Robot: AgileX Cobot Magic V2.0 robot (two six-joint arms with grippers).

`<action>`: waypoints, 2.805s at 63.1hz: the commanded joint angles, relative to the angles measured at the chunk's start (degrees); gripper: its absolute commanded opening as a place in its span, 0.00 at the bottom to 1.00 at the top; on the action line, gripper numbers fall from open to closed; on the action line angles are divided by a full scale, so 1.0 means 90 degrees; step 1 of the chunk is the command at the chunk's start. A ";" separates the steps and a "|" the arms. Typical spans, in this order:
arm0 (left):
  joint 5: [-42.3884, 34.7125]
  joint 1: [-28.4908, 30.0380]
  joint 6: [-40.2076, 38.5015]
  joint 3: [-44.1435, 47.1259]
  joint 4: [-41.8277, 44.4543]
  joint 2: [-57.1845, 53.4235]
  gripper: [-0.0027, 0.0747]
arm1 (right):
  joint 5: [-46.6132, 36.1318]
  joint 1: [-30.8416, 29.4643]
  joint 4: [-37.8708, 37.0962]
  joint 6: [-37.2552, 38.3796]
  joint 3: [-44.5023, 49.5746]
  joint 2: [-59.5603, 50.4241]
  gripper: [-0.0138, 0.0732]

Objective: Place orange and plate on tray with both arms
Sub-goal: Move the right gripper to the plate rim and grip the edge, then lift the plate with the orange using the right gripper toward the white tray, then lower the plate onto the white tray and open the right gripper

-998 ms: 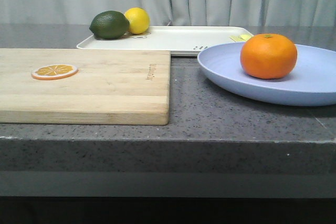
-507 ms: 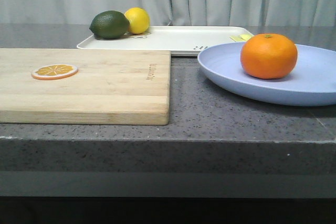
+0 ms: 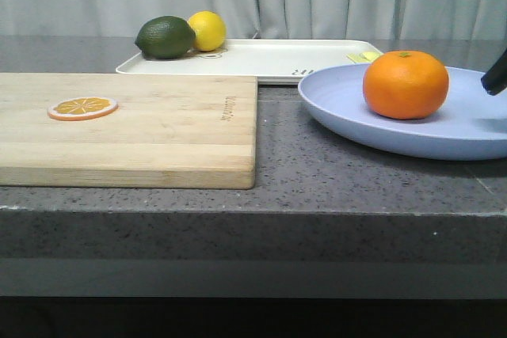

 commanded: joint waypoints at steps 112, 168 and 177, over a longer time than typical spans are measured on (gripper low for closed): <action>-0.0615 0.0003 -0.0043 -0.0160 -0.0056 0.0021 0.89 | -0.0272 0.1435 0.0658 0.2564 -0.4052 0.1625 0.09; -0.0615 0.0003 -0.0077 -0.0160 -0.0081 0.0021 0.89 | -0.0162 0.2084 -0.1073 0.4106 -0.7457 0.4043 0.09; -0.0615 0.0003 -0.0077 -0.0160 -0.0081 0.0021 0.89 | -0.0133 0.2084 -0.1133 0.4106 -0.7457 0.4043 0.09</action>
